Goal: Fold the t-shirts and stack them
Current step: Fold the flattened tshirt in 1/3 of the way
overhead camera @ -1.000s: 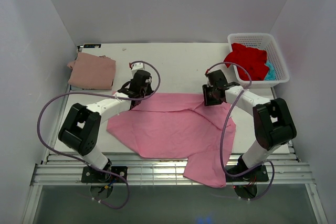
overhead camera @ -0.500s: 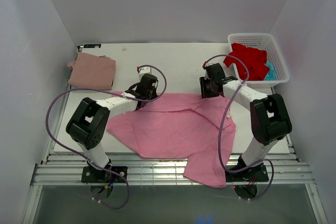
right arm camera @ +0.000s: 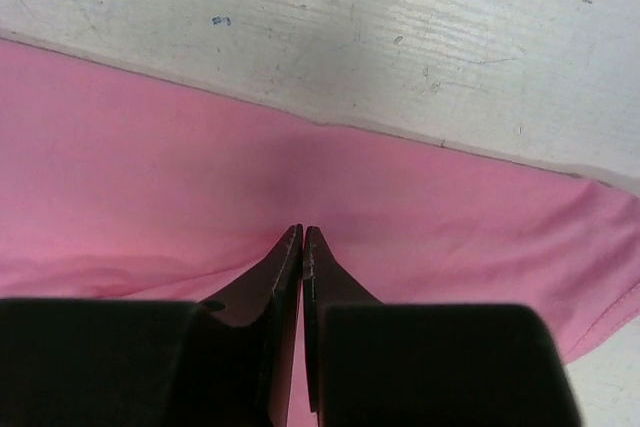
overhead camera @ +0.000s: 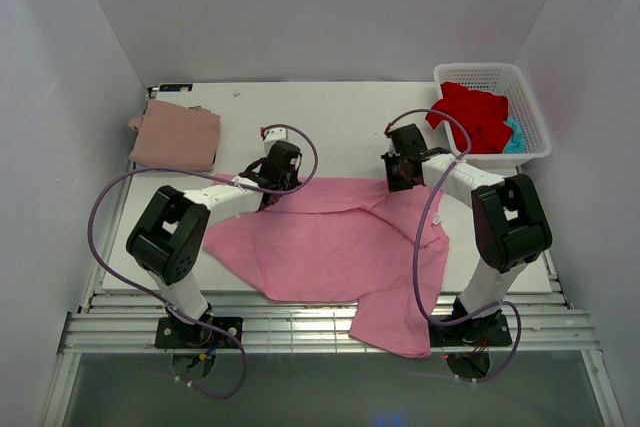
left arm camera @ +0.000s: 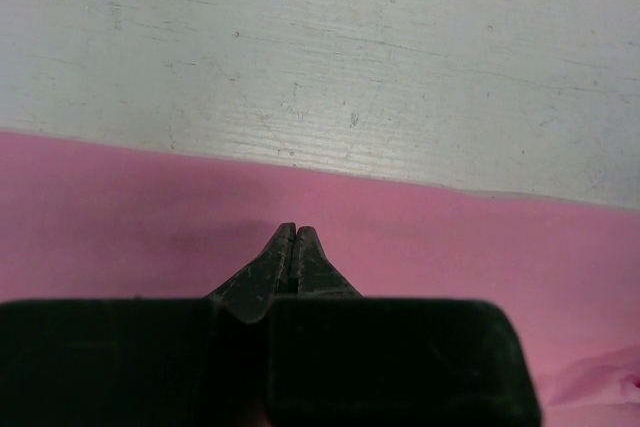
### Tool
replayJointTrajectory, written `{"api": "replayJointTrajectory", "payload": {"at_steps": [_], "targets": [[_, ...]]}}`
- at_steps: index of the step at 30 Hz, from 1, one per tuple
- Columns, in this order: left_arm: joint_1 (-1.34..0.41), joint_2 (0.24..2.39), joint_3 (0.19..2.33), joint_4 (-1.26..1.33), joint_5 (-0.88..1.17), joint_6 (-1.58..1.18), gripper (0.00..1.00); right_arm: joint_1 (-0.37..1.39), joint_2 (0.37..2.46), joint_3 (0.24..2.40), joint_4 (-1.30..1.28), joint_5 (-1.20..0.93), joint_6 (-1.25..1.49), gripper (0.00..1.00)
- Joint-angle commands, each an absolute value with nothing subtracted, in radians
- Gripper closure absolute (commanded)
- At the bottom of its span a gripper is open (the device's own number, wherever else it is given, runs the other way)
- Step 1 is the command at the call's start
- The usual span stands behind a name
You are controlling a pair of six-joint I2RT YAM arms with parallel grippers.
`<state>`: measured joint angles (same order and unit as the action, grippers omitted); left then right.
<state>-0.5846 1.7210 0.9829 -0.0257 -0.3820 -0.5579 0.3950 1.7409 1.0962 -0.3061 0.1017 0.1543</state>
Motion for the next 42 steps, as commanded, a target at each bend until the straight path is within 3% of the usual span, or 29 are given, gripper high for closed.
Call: {"api": "replayJointTrajectory", "payload": {"at_steps": [1,25,42], "targets": [[-0.589,1.686,1.011,-0.029,-0.403,-0.558,1.00,0.405,1.680,1.098,-0.327,0.103,0.158,0.92],[-0.591,1.626,0.951,-0.046,-0.396,-0.600,1.00,0.684,1.304,0.861,-0.532,0.155,0.344,0.92],[-0.591,1.640,0.960,-0.060,-0.405,-0.598,1.00,0.814,1.364,0.861,-0.581,0.118,0.387,0.92]]}}
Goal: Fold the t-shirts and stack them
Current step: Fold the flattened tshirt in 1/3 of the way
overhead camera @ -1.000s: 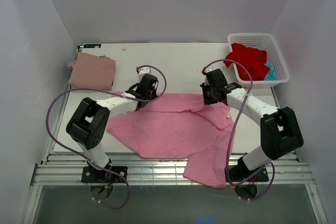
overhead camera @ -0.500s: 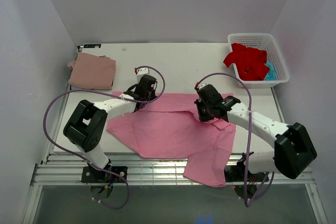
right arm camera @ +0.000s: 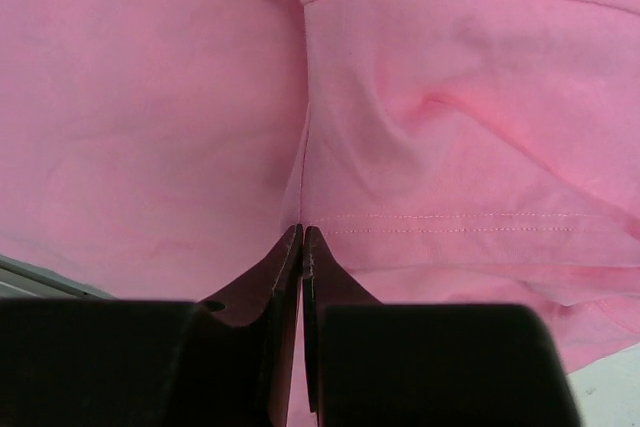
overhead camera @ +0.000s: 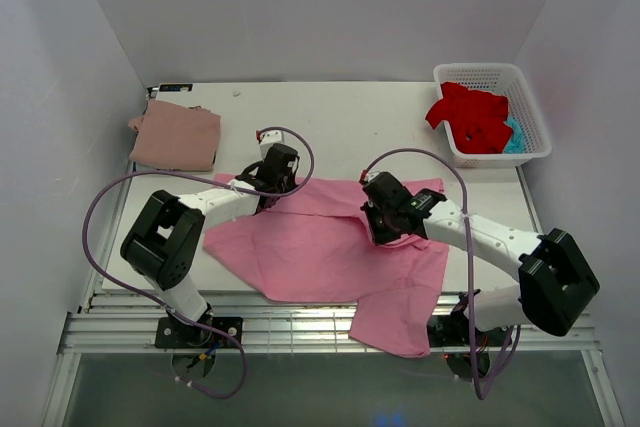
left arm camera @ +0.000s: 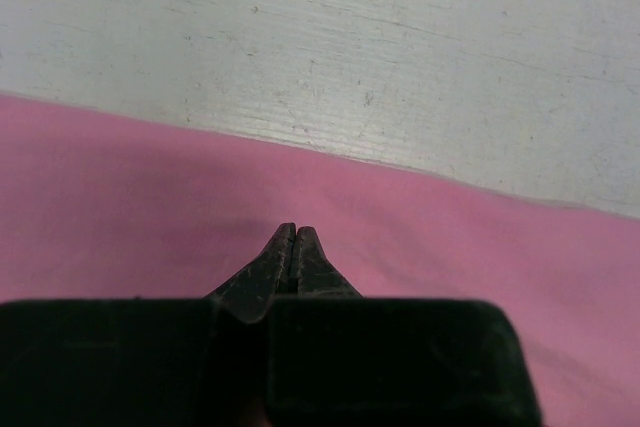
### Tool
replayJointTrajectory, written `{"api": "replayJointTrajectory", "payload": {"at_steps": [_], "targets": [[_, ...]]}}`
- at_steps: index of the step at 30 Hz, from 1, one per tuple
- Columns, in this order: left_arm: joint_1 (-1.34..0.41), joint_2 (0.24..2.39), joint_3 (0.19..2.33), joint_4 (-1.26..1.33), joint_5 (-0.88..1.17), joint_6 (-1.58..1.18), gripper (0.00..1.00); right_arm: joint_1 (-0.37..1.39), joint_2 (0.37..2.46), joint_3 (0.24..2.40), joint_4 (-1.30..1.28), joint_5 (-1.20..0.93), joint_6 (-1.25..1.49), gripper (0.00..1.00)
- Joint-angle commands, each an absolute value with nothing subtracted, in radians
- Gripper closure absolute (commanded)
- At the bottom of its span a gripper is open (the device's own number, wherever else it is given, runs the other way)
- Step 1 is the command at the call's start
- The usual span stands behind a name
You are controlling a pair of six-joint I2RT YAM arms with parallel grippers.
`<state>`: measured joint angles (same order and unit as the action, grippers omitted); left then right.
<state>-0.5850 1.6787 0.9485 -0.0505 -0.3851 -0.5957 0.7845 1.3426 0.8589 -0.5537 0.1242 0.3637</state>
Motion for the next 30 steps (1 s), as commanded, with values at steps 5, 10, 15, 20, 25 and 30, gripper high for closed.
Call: {"api": "replayJointTrajectory", "payload": {"at_steps": [5,10,15,20,25,30], "targets": [[-0.591,1.643,0.962,-0.063,-0.405,-0.597,1.00,0.857,1.400,0.888,-0.594,0.130,0.409,0.77],[-0.591,1.649,0.962,-0.066,-0.414,-0.592,1.00,0.925,1.382,0.960,-0.650,0.222,0.446,0.59],[-0.591,1.651,0.966,-0.086,-0.477,-0.575,1.00,0.936,1.277,1.021,-0.687,0.427,0.483,0.57],[-0.581,1.658,0.971,-0.109,-0.580,-0.560,1.00,0.838,1.279,1.049,-0.674,0.554,0.434,0.92],[-0.532,1.693,0.977,-0.103,-0.583,-0.542,1.00,0.648,1.373,1.025,-0.562,0.561,0.361,0.92],[-0.473,1.747,0.994,-0.101,-0.581,-0.522,1.00,0.493,1.518,1.048,-0.460,0.571,0.302,0.92]]}}
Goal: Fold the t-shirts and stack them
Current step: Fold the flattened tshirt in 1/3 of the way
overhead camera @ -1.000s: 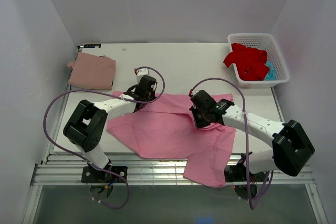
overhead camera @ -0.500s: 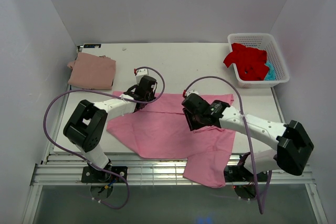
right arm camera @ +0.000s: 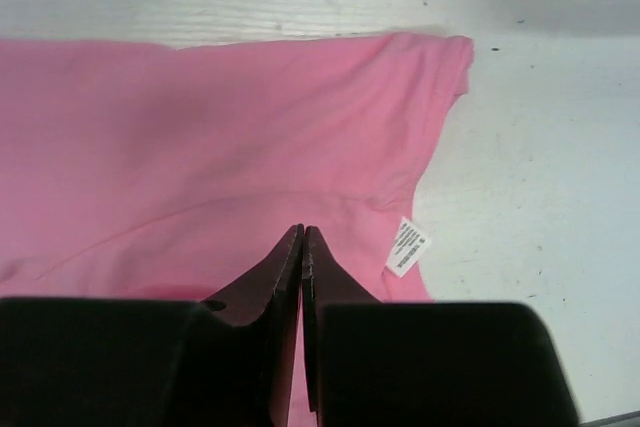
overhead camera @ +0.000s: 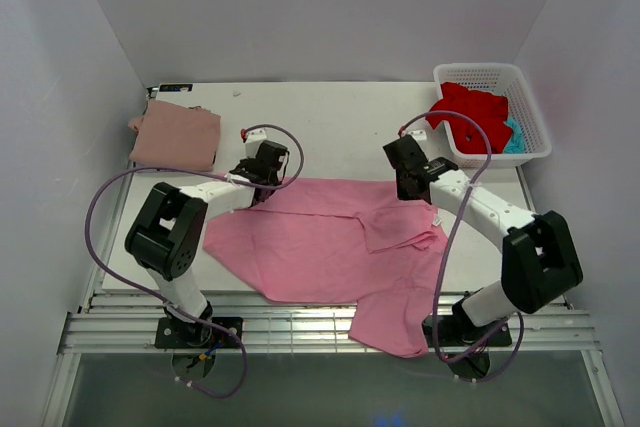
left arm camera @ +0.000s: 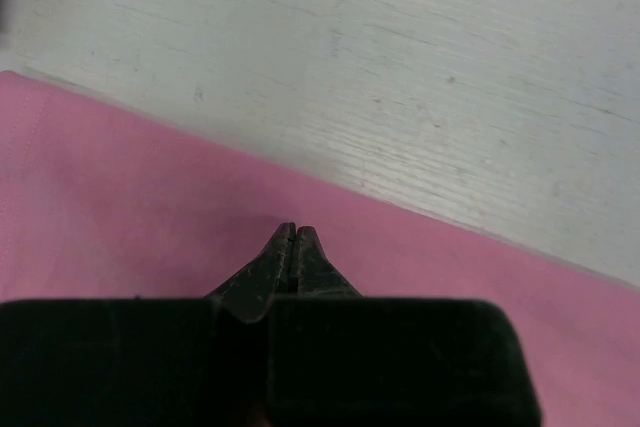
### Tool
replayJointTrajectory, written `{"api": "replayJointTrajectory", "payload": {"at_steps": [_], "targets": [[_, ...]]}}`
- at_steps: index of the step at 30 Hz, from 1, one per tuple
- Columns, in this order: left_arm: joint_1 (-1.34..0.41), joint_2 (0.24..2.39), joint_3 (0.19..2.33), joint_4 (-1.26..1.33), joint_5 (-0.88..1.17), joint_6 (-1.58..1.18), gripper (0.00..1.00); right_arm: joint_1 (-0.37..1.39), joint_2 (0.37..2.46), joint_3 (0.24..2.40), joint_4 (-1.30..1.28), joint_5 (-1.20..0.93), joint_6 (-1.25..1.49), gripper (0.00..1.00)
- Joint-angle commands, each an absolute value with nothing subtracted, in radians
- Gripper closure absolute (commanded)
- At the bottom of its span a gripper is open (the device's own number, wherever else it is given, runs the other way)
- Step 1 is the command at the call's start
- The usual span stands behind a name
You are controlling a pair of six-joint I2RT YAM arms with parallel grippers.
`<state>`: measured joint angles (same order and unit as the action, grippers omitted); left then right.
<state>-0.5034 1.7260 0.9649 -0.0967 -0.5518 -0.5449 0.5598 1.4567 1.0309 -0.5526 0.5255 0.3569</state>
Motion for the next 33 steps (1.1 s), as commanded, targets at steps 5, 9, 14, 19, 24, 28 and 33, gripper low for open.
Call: {"api": "replayJointTrajectory", "payload": {"at_steps": [5,9,14,19,24,28,33], "targets": [[-0.428,1.815,1.005,-0.107,-0.554,-0.529,1.00,0.408,1.660,1.086,-0.430,0.549,0.278,0.92],[-0.422,1.828,1.003,-0.121,-0.549,-0.545,1.00,0.371,1.748,1.092,-0.425,0.534,0.273,0.92],[-0.408,1.859,1.019,-0.147,-0.523,-0.563,1.00,0.336,1.827,1.121,-0.428,0.480,0.276,0.92],[-0.385,1.939,1.080,-0.161,-0.476,-0.566,1.00,0.292,1.946,1.213,-0.428,0.459,0.259,0.92],[-0.365,2.022,1.179,-0.179,-0.459,-0.549,1.00,0.227,2.109,1.425,-0.457,0.408,0.216,0.92],[-0.347,2.108,1.307,-0.230,-0.454,-0.525,1.00,0.201,2.233,1.624,-0.511,0.382,0.177,0.92],[-0.318,2.212,1.471,-0.250,-0.448,-0.500,1.00,0.189,2.385,1.888,-0.528,0.362,0.126,0.92]]}}
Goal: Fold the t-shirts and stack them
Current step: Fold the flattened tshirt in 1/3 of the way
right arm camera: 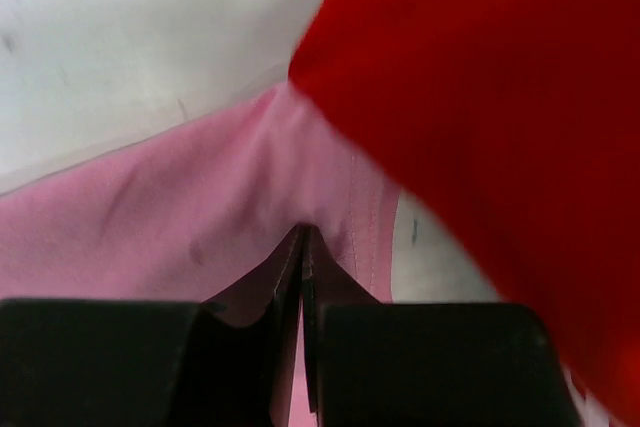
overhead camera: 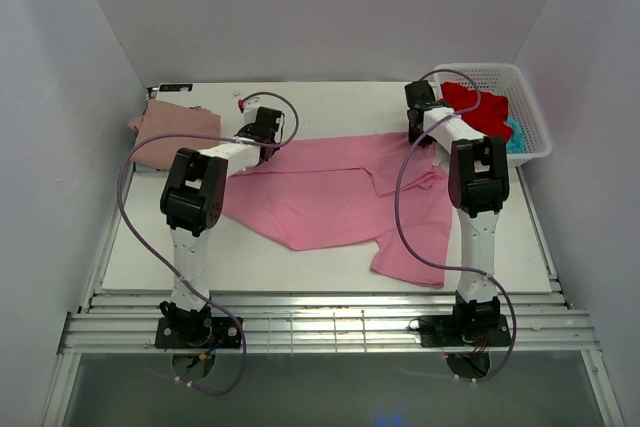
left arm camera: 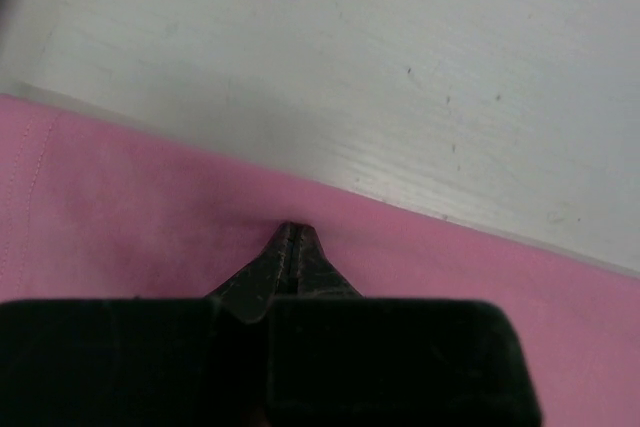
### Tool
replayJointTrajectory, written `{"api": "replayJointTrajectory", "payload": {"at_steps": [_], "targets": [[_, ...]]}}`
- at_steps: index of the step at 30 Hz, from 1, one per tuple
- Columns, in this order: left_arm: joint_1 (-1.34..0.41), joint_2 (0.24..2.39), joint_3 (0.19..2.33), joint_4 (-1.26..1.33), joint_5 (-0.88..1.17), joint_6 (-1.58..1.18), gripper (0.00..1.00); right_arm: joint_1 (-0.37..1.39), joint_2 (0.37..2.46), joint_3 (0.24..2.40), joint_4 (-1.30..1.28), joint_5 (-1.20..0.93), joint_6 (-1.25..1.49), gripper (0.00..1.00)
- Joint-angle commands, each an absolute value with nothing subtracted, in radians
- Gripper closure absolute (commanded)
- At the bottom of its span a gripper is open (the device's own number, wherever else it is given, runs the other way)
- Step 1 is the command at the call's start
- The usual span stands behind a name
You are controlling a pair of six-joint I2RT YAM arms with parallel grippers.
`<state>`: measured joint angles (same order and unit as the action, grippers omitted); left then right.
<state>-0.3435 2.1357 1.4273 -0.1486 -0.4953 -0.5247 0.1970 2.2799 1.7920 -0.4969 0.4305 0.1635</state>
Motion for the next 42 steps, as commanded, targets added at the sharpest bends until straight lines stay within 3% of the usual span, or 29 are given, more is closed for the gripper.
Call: {"api": "replayJointTrajectory", "payload": {"at_steps": [1,5,8,11,14,16,21,33,42], "targets": [[-0.313,2.226,1.495,-0.261,-0.446,-0.496,1.00,0.189,2.402,1.919,-0.529,0.357,0.114,0.92],[-0.310,2.256,1.580,-0.246,-0.448,-0.448,1.00,0.189,2.401,1.954,-0.449,0.367,0.066,0.92],[-0.310,2.227,1.611,-0.209,-0.449,-0.423,1.00,0.190,2.224,1.835,-0.349,0.370,0.043,0.91],[-0.310,2.165,1.626,-0.166,-0.459,-0.397,0.98,0.201,2.032,1.695,-0.244,0.348,0.015,0.77],[-0.314,2.093,1.632,-0.140,-0.482,-0.373,0.79,0.231,1.868,1.596,-0.213,0.334,0.005,0.63],[-0.316,2.054,1.623,-0.127,-0.501,-0.353,0.63,0.250,1.813,1.565,-0.242,0.315,-0.031,0.62],[-0.325,1.896,1.508,-0.132,-0.503,-0.365,0.49,0.316,1.756,1.465,-0.305,0.213,-0.008,0.61],[-0.341,1.649,1.054,-0.179,-0.442,-0.517,0.46,0.420,1.805,1.266,-0.238,0.067,0.071,0.61],[-0.344,1.569,0.924,-0.183,-0.452,-0.549,0.46,0.451,1.858,1.247,-0.236,0.061,0.089,0.61]]}}
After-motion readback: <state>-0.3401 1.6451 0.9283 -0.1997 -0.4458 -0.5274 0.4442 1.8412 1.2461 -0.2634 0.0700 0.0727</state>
